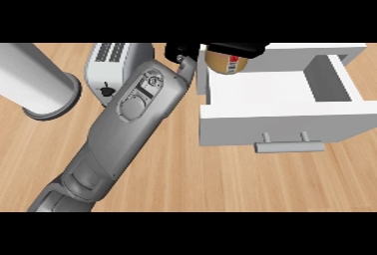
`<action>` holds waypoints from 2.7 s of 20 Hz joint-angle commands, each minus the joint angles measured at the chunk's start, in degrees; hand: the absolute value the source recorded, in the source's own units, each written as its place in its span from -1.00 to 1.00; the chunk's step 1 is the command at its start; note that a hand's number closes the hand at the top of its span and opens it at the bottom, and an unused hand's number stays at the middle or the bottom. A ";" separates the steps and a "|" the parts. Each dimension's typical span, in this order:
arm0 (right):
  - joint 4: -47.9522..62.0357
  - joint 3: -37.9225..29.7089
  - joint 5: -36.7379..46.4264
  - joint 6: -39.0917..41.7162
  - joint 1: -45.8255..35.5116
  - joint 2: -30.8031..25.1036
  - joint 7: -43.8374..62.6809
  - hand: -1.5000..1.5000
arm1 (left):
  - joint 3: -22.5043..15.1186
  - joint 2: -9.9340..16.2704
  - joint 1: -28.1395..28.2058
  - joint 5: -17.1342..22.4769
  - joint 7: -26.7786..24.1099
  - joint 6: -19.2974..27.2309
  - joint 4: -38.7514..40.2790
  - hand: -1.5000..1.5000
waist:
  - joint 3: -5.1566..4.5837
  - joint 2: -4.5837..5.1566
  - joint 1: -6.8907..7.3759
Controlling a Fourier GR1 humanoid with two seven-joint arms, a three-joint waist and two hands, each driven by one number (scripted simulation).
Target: Pick up the can, place it into the drawer and close the drawer
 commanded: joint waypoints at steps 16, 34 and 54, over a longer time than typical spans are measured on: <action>0.44 0.91 1.54 -1.67 -5.78 -0.98 3.41 -1.00 | -7.88 0.00 -19.37 13.20 -6.55 5.48 26.06 1.00 | 0.07 0.49 -1.66; 3.53 2.41 3.21 -2.14 -8.98 -0.73 2.14 -1.00 | -18.16 0.00 -18.93 20.15 -14.42 8.18 36.75 1.00 | 0.16 1.40 -4.73; 2.39 3.03 2.37 -0.67 -9.12 -1.75 2.41 -1.00 | -22.53 0.00 -15.18 26.19 -19.85 15.54 38.25 -1.00 | 0.11 1.61 -6.14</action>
